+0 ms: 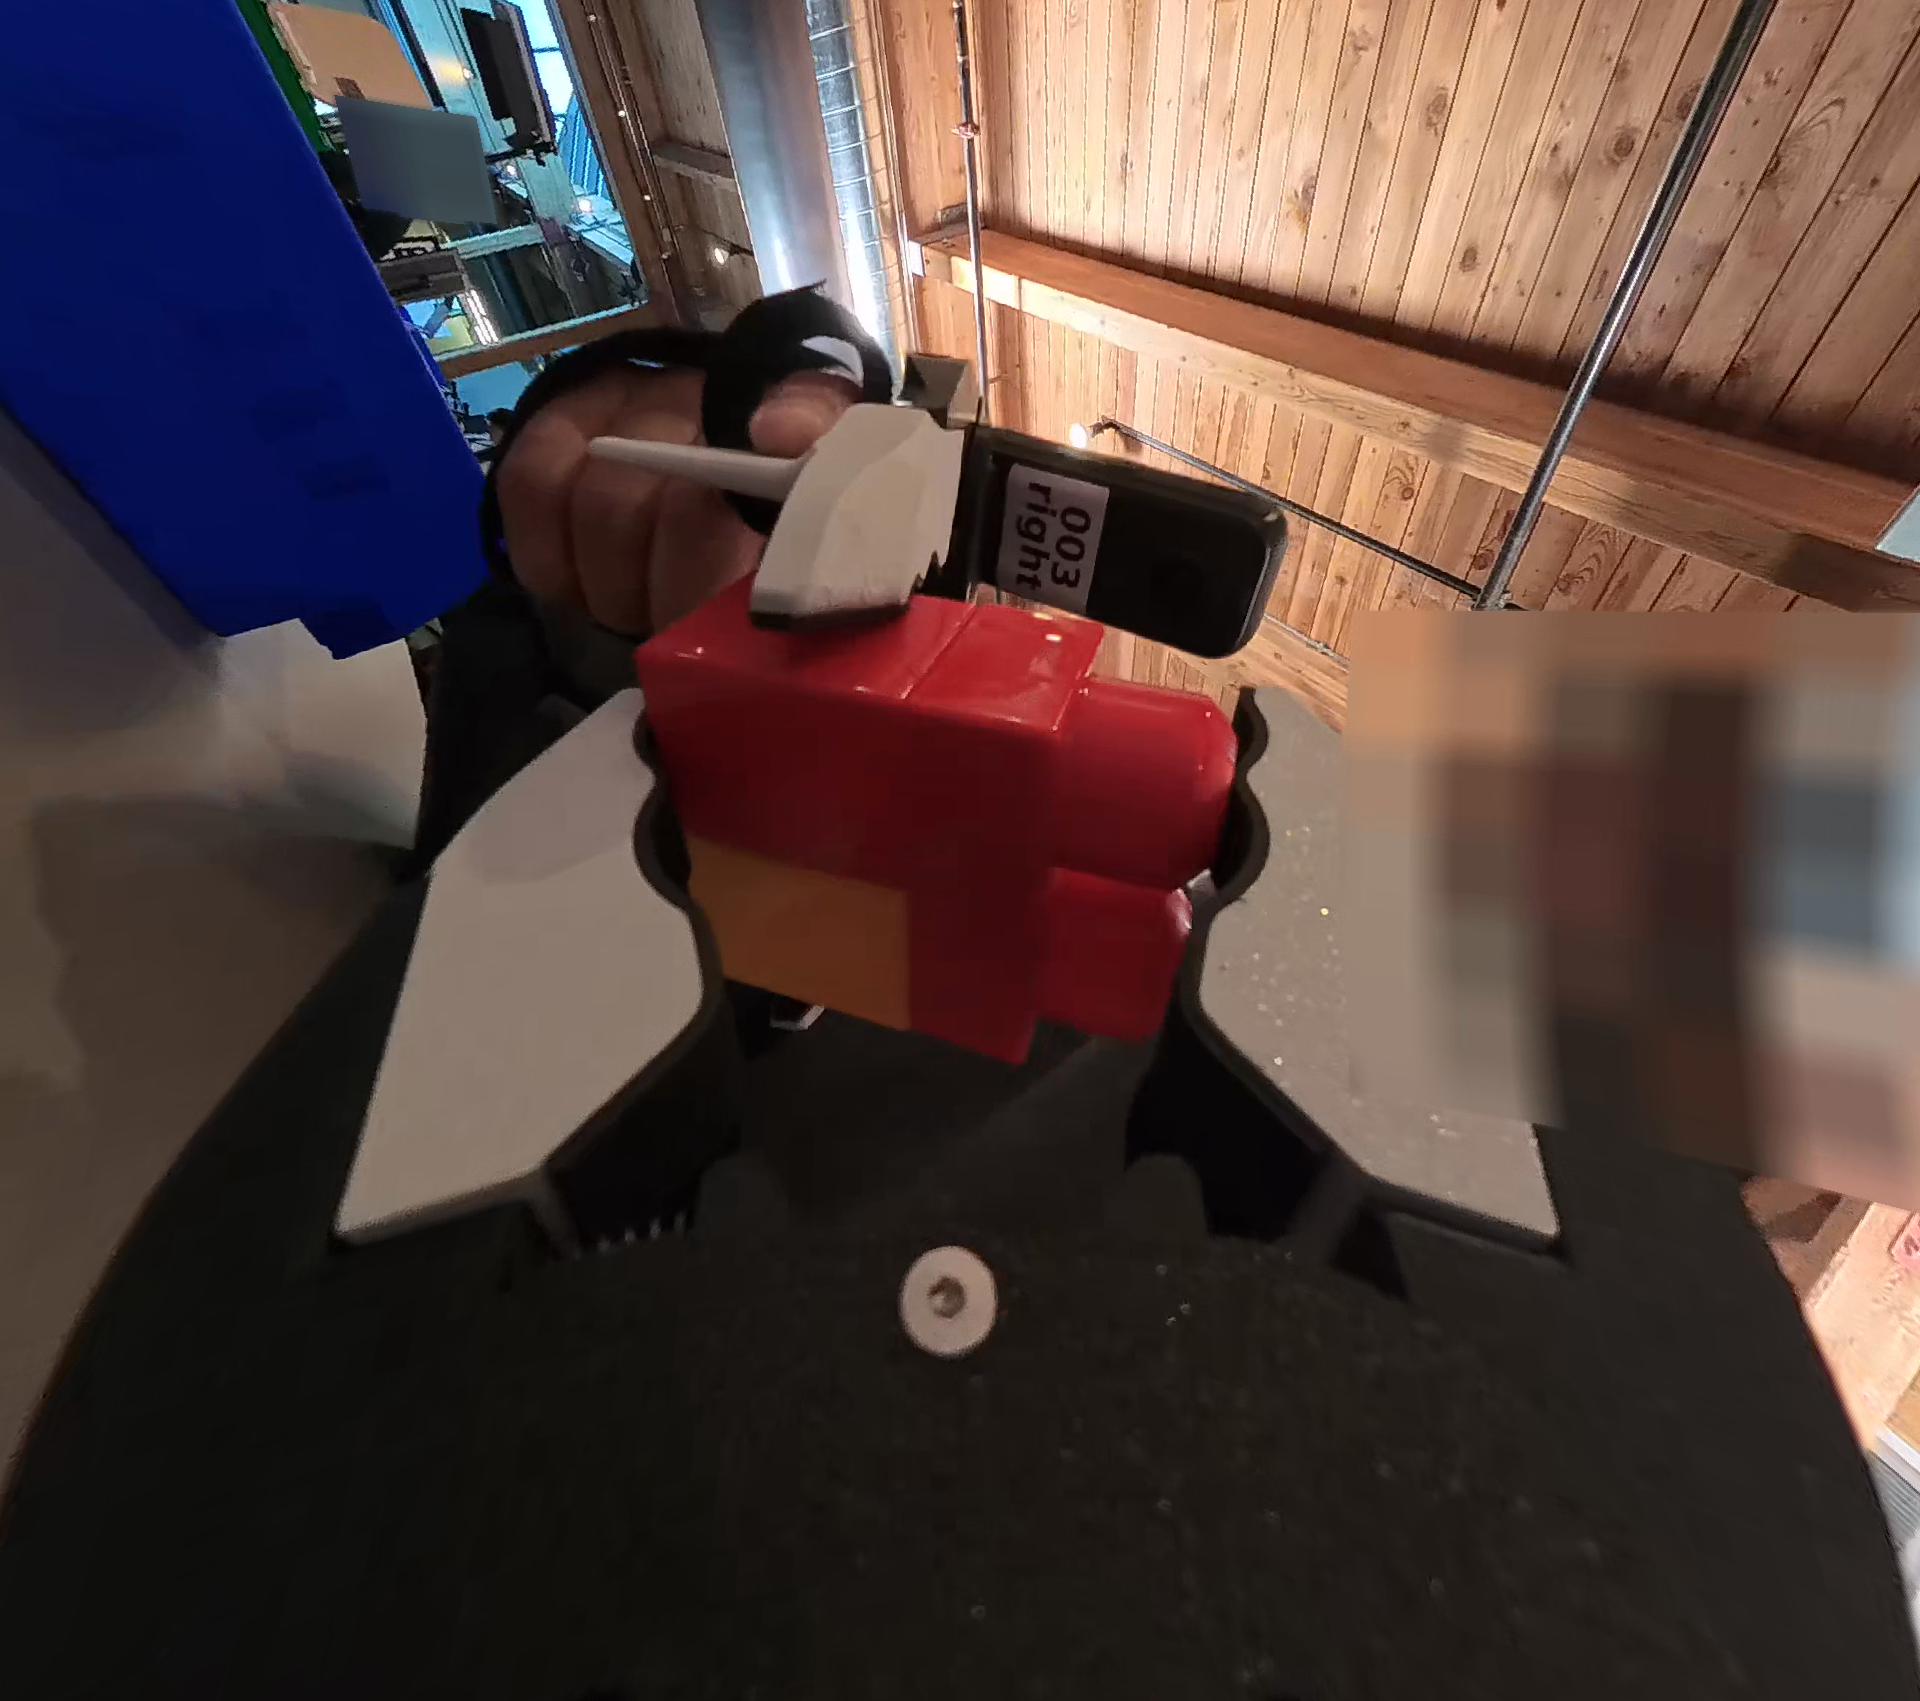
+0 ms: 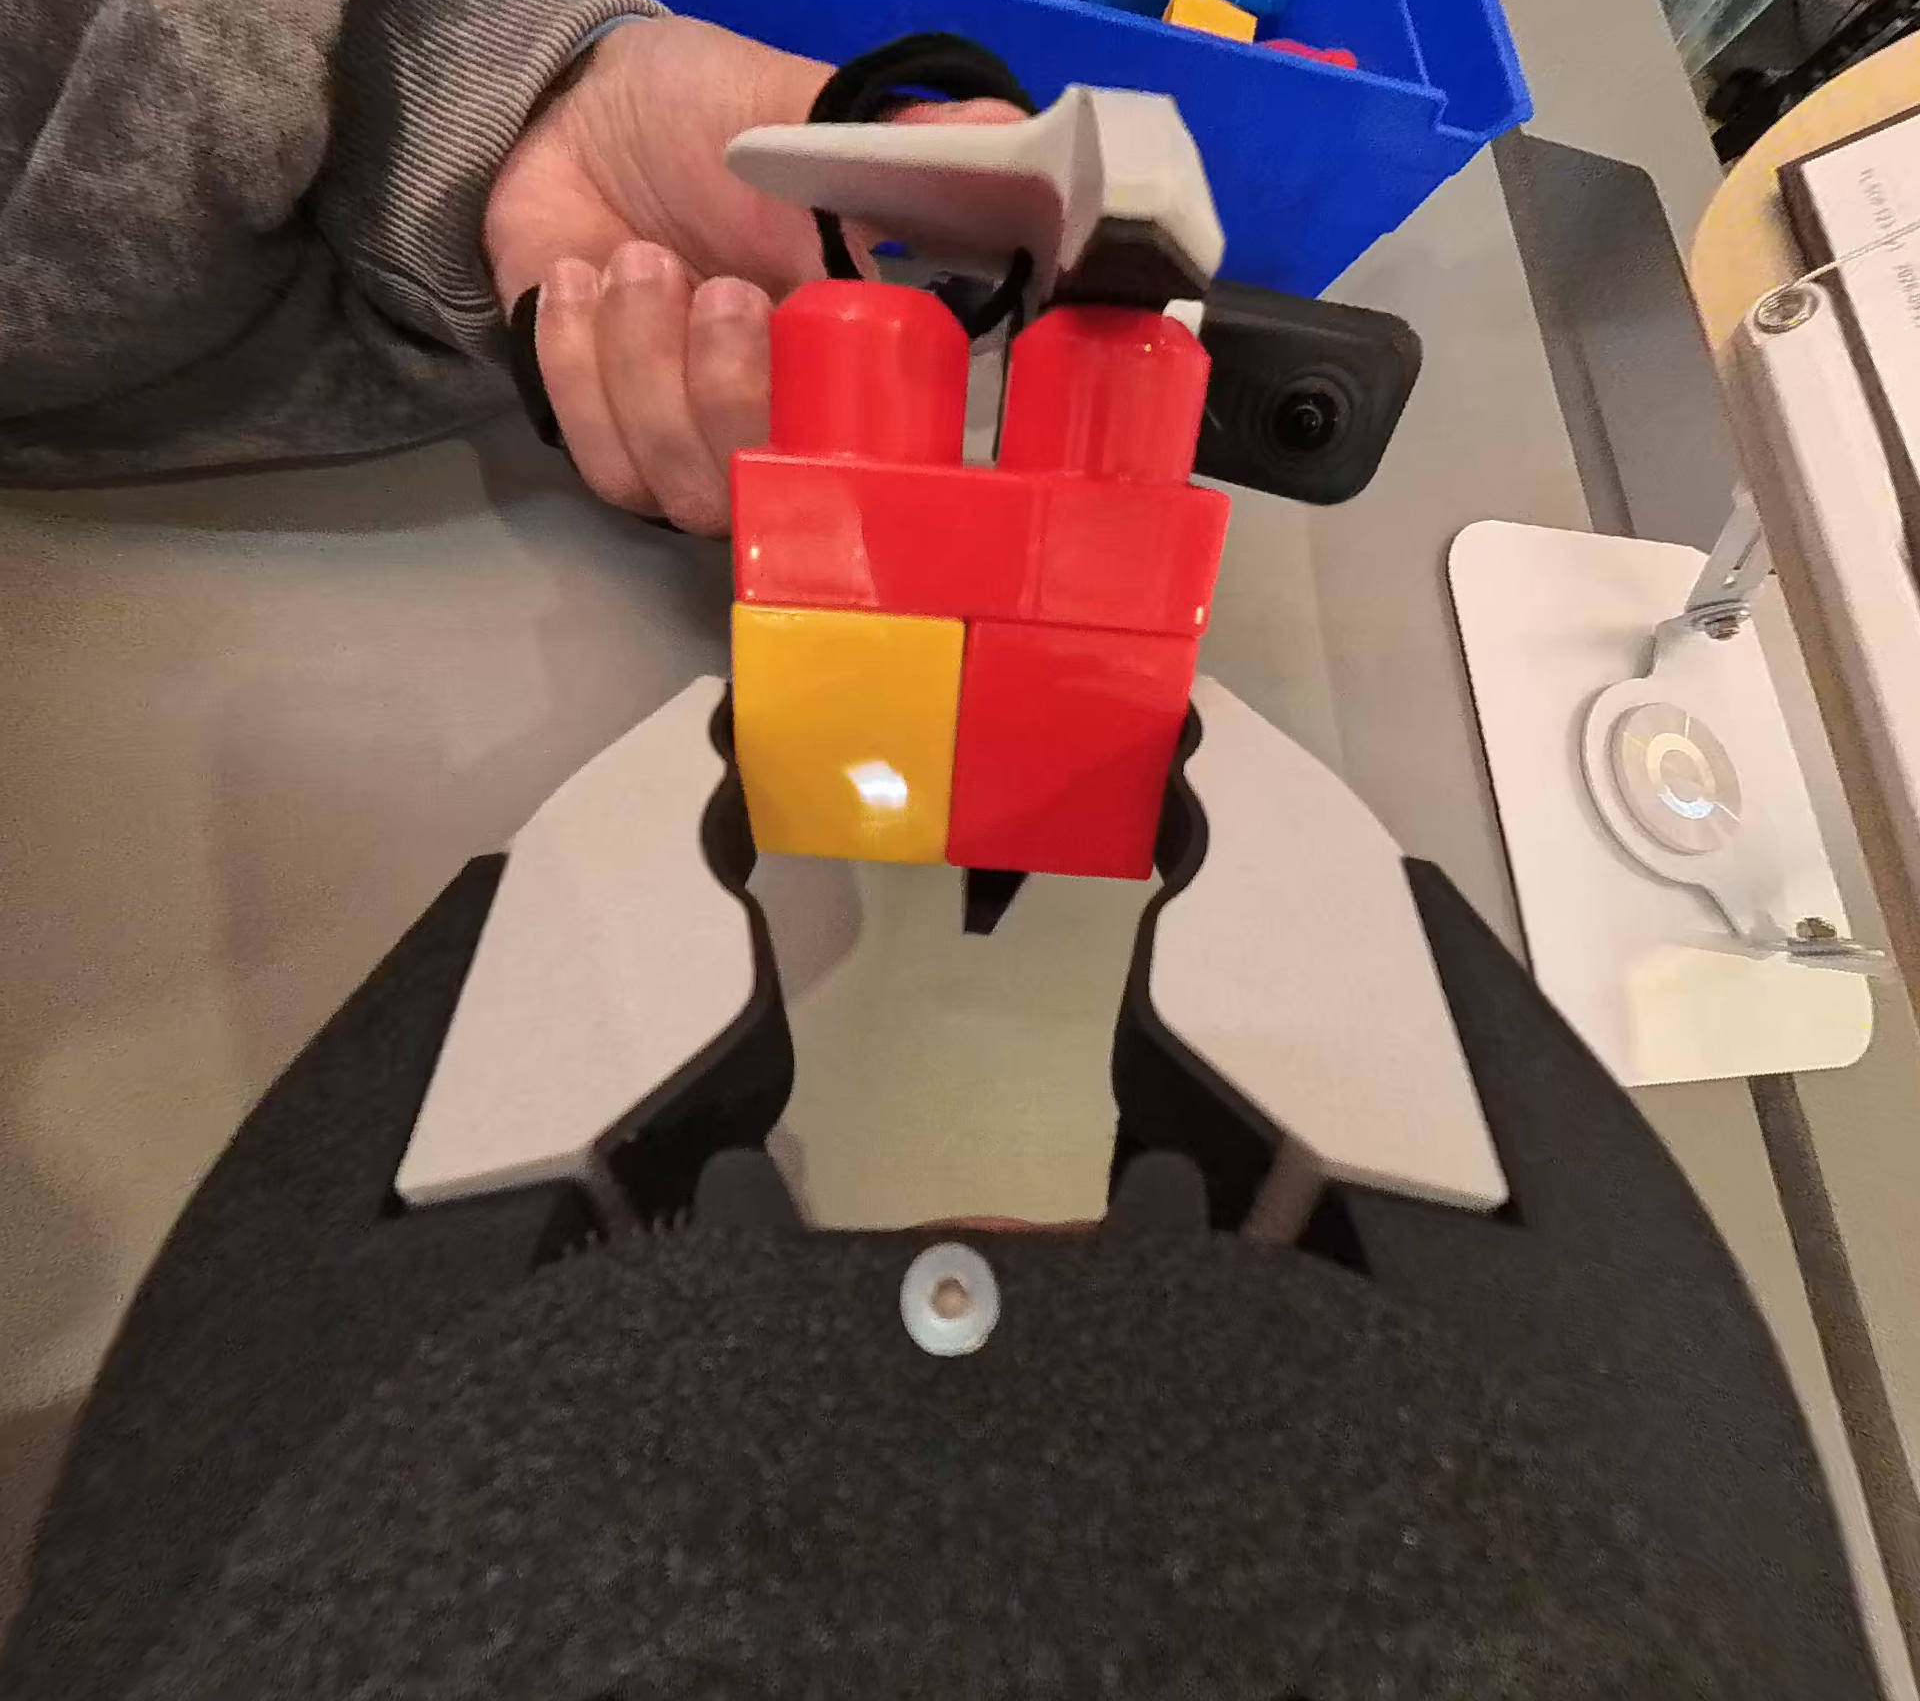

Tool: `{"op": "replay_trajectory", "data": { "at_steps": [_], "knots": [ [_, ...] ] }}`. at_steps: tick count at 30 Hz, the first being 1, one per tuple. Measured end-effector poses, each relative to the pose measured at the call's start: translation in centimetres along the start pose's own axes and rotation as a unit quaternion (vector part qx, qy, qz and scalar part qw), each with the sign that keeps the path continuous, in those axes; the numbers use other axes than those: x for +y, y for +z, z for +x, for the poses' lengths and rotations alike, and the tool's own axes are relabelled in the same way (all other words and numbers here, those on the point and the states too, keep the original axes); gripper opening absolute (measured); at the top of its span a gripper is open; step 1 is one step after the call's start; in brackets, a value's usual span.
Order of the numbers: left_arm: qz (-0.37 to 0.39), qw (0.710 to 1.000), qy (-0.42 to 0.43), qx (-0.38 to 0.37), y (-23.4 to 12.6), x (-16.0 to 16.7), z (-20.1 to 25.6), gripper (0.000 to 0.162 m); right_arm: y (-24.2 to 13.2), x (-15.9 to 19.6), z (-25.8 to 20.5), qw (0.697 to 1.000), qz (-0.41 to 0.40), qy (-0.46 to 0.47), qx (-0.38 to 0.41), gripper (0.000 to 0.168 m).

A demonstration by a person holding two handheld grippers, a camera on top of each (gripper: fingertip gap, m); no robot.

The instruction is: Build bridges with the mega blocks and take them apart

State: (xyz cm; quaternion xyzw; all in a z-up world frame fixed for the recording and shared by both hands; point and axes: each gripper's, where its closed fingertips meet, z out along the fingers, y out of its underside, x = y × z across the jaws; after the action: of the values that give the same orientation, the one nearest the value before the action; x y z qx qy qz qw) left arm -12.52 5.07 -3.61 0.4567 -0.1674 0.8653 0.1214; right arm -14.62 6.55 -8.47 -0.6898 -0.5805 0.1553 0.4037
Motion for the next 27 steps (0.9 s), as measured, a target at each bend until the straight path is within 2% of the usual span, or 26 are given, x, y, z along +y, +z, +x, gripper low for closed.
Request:
{"op": "replay_trajectory", "data": {
  "at_steps": [1,5,9,14,16,19,22,27],
  "knots": [
    [0.002,1.000,-0.001,-0.001,0.0,-0.1,-0.1,0.100,0.1,0.1,0.0,1.000,-0.001,0.002,0.000,0.077],
    [0.002,1.000,-0.003,0.003,-0.1,0.0,0.0,0.100,0.0,0.1,0.0,1.000,-0.002,0.013,-0.001,0.077],
    [-0.016,1.000,0.011,-0.002,-0.1,0.4,0.4,0.100,-0.4,-0.1,-0.3,0.999,0.005,0.037,-0.015,0.086],
    [-0.015,1.000,0.003,-0.017,-0.2,0.5,-0.3,0.100,-1.5,-2.1,0.0,0.996,0.045,0.066,-0.025,0.089],
    [-0.009,1.000,-0.001,-0.028,-0.2,0.4,-0.9,0.100,-1.4,-2.3,0.5,0.998,0.034,0.060,0.001,0.086],
    [0.005,0.999,-0.006,-0.038,-0.3,0.1,-1.3,0.102,-0.6,-1.9,0.2,0.999,-0.001,0.040,0.017,0.073],
    [0.026,0.998,-0.002,-0.054,-0.6,-0.5,-1.6,0.100,-0.2,-1.5,0.5,0.998,-0.026,0.031,0.053,0.072],
    [0.039,0.997,0.023,-0.055,0.0,-0.6,-0.7,0.104,-1.2,-2.2,0.7,0.995,0.003,0.030,0.099,0.072]
  ]
}}
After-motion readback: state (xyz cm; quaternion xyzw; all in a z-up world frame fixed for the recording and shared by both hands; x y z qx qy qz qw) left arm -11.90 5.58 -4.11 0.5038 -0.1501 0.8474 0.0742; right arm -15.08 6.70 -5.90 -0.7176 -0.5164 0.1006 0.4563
